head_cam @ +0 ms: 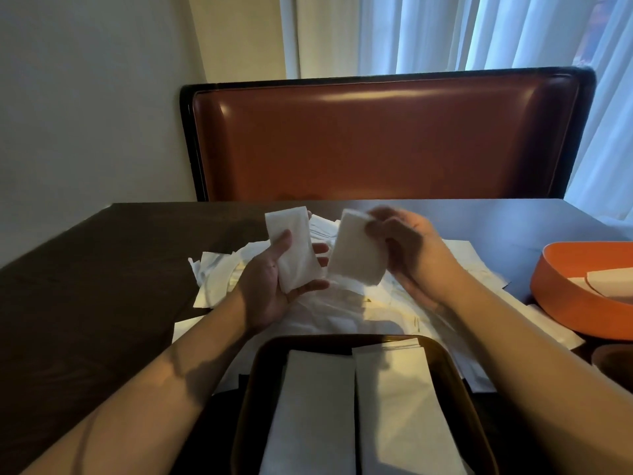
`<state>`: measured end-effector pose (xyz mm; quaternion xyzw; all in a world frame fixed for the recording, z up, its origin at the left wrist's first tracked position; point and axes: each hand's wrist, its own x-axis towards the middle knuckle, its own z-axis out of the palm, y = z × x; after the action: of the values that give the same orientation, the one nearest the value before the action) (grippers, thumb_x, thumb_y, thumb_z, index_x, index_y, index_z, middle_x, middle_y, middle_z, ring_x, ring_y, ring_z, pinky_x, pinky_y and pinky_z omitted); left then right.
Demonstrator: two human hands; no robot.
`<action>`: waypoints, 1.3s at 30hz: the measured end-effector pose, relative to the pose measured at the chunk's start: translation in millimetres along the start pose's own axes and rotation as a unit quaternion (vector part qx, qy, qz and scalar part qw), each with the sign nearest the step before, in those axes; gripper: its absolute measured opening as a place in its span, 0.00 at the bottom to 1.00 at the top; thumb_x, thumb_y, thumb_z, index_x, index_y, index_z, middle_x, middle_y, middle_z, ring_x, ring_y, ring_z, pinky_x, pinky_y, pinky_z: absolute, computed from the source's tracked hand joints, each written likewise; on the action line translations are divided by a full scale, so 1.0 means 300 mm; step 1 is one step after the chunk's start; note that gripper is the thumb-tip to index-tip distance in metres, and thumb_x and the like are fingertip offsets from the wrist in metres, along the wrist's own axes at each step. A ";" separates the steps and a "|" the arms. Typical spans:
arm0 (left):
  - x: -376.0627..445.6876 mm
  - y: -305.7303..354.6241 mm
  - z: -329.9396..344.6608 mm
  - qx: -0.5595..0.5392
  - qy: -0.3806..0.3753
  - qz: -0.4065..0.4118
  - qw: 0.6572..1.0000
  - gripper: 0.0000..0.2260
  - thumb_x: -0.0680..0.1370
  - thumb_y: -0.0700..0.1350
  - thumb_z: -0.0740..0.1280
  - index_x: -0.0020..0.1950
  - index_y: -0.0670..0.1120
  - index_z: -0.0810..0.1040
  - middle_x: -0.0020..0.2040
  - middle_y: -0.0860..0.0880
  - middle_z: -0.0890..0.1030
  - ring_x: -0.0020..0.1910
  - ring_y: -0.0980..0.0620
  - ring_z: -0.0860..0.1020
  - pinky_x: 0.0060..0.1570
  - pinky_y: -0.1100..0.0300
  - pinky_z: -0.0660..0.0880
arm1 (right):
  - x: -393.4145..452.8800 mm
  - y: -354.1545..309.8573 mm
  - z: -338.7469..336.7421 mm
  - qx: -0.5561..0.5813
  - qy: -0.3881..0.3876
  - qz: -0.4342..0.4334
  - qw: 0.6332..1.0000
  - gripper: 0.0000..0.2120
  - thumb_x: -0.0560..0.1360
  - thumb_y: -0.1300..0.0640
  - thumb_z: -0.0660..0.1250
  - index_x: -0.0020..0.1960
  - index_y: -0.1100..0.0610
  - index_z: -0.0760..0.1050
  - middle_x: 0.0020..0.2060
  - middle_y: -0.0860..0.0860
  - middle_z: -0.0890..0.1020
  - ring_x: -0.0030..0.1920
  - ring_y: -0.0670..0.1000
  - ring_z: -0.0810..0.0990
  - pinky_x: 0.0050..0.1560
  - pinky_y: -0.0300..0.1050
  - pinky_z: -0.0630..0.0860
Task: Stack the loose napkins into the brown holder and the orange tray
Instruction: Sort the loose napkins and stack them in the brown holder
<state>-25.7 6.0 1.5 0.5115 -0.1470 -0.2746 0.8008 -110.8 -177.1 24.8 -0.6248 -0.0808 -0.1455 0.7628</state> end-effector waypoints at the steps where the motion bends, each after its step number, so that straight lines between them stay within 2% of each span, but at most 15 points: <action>1: -0.002 0.001 -0.002 0.011 -0.005 -0.006 1.000 0.16 0.83 0.52 0.55 0.66 0.51 0.76 0.53 0.42 0.83 0.50 0.44 0.82 0.42 0.48 0.82 | -0.006 -0.002 0.014 0.012 -0.036 0.019 0.999 0.03 0.70 0.60 0.71 0.43 0.54 0.83 0.40 0.50 0.82 0.45 0.49 0.79 0.43 0.40 0.77; 4: -0.037 0.000 0.011 0.042 -0.035 -0.044 0.998 0.14 0.84 0.50 0.55 0.55 0.47 0.78 0.41 0.47 0.85 0.39 0.50 0.84 0.38 0.55 0.82 | -0.003 0.018 0.041 -0.095 -0.032 -0.020 0.995 0.07 0.73 0.64 0.72 0.45 0.54 0.83 0.40 0.47 0.85 0.43 0.45 0.82 0.43 0.38 0.78; 6: -0.044 0.009 0.012 0.032 -0.033 -0.090 0.995 0.05 0.82 0.50 0.63 0.56 0.54 0.76 0.39 0.59 0.83 0.42 0.56 0.84 0.40 0.69 0.79 | 0.005 0.029 0.049 -0.190 0.014 -0.080 0.978 0.08 0.74 0.65 0.72 0.45 0.52 0.83 0.37 0.43 0.85 0.38 0.42 0.82 0.41 0.34 0.77; 7: -0.037 0.005 -0.002 0.061 -0.039 -0.081 0.994 0.09 0.78 0.55 0.68 0.57 0.59 0.75 0.42 0.63 0.82 0.47 0.59 0.83 0.44 0.73 0.76 | 0.010 0.036 0.047 -0.225 0.033 -0.101 0.968 0.08 0.74 0.65 0.73 0.45 0.52 0.82 0.36 0.41 0.85 0.37 0.41 0.82 0.41 0.33 0.77; 8: -0.039 0.004 -0.003 0.102 -0.055 -0.081 0.990 0.15 0.74 0.63 0.67 0.58 0.61 0.76 0.44 0.63 0.83 0.49 0.59 0.83 0.44 0.69 0.78 | 0.014 0.044 0.044 -0.250 0.047 -0.117 0.960 0.07 0.73 0.64 0.73 0.45 0.52 0.82 0.35 0.40 0.85 0.37 0.40 0.82 0.41 0.32 0.77; 10: -0.035 0.006 0.003 0.110 -0.074 -0.080 0.988 0.26 0.72 0.68 0.58 0.58 0.53 0.80 0.48 0.48 0.85 0.47 0.46 0.83 0.39 0.49 0.79 | 0.014 0.055 0.046 -0.268 0.062 -0.131 0.953 0.07 0.73 0.64 0.74 0.45 0.52 0.82 0.35 0.38 0.84 0.37 0.40 0.82 0.40 0.31 0.77; 12: -0.028 0.000 0.022 0.073 -0.113 -0.115 0.984 0.33 0.71 0.70 0.53 0.54 0.49 0.85 0.51 0.40 0.84 0.49 0.40 0.83 0.41 0.46 0.78 | 0.010 0.064 0.061 -0.285 0.069 -0.140 0.946 0.07 0.73 0.63 0.74 0.44 0.51 0.82 0.34 0.38 0.83 0.36 0.39 0.81 0.38 0.30 0.76; 15: -0.037 -0.001 0.035 0.061 -0.149 -0.104 0.981 0.35 0.70 0.71 0.49 0.57 0.49 0.82 0.52 0.41 0.85 0.51 0.41 0.84 0.45 0.45 0.79 | 0.012 0.070 0.080 -0.262 0.086 -0.135 0.952 0.05 0.73 0.64 0.73 0.46 0.56 0.81 0.36 0.43 0.82 0.36 0.37 0.80 0.33 0.29 0.75; 18: -0.045 -0.005 0.030 0.064 -0.175 -0.096 0.978 0.33 0.72 0.69 0.52 0.64 0.47 0.75 0.55 0.40 0.83 0.54 0.40 0.83 0.39 0.48 0.81 | 0.027 0.076 0.057 -0.259 0.091 -0.137 0.952 0.04 0.74 0.63 0.73 0.47 0.56 0.82 0.36 0.41 0.83 0.38 0.39 0.81 0.37 0.31 0.76; 22: -0.054 -0.009 0.040 0.057 -0.156 -0.088 0.982 0.17 0.75 0.54 0.63 0.59 0.46 0.74 0.48 0.43 0.85 0.48 0.43 0.84 0.36 0.51 0.80 | 0.037 0.077 0.028 -0.241 0.059 -0.106 0.963 0.03 0.75 0.62 0.72 0.48 0.57 0.83 0.37 0.40 0.84 0.39 0.41 0.82 0.40 0.31 0.77; 28: -0.049 -0.009 0.039 0.041 -0.121 -0.093 0.987 0.15 0.75 0.47 0.62 0.59 0.43 0.75 0.47 0.40 0.84 0.47 0.42 0.84 0.32 0.52 0.80 | 0.046 0.085 0.024 -0.257 0.084 -0.117 0.956 0.05 0.76 0.60 0.70 0.52 0.59 0.82 0.41 0.50 0.85 0.40 0.46 0.83 0.41 0.33 0.78; 31: -0.040 0.000 0.029 -0.003 -0.081 -0.093 0.992 0.15 0.74 0.49 0.62 0.58 0.44 0.75 0.48 0.40 0.85 0.45 0.42 0.84 0.32 0.52 0.81 | 0.037 0.088 -0.034 -0.406 0.101 -0.121 0.900 0.06 0.77 0.56 0.70 0.53 0.56 0.80 0.39 0.50 0.84 0.36 0.46 0.82 0.41 0.36 0.81; 33: -0.032 0.007 0.017 -0.015 -0.064 -0.076 0.995 0.17 0.74 0.50 0.61 0.60 0.45 0.75 0.54 0.40 0.84 0.50 0.42 0.84 0.36 0.51 0.81 | 0.018 0.097 -0.072 -0.518 0.041 -0.071 0.852 0.07 0.77 0.53 0.71 0.52 0.54 0.80 0.40 0.47 0.83 0.38 0.42 0.81 0.46 0.41 0.82; 37: -0.018 0.018 -0.005 -0.076 -0.040 -0.052 0.995 0.21 0.75 0.51 0.62 0.68 0.48 0.72 0.62 0.39 0.81 0.56 0.40 0.82 0.33 0.53 0.82 | -0.015 0.115 -0.087 -0.559 -0.066 0.053 0.825 0.25 0.70 0.39 0.74 0.63 0.46 0.74 0.58 0.44 0.76 0.55 0.45 0.74 0.49 0.35 0.68; 39: -0.012 0.021 -0.012 -0.088 -0.040 -0.037 0.995 0.18 0.76 0.51 0.61 0.65 0.49 0.75 0.62 0.40 0.81 0.55 0.40 0.83 0.31 0.54 0.82 | -0.018 0.120 -0.085 -0.572 -0.090 0.073 0.812 0.31 0.70 0.39 0.74 0.68 0.44 0.68 0.61 0.43 0.71 0.59 0.46 0.69 0.53 0.37 0.65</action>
<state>-25.0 12.9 6.0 0.4327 -0.1348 -0.3361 0.8256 -105.9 -195.0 -15.6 -0.9627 -0.0054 -0.0523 0.2653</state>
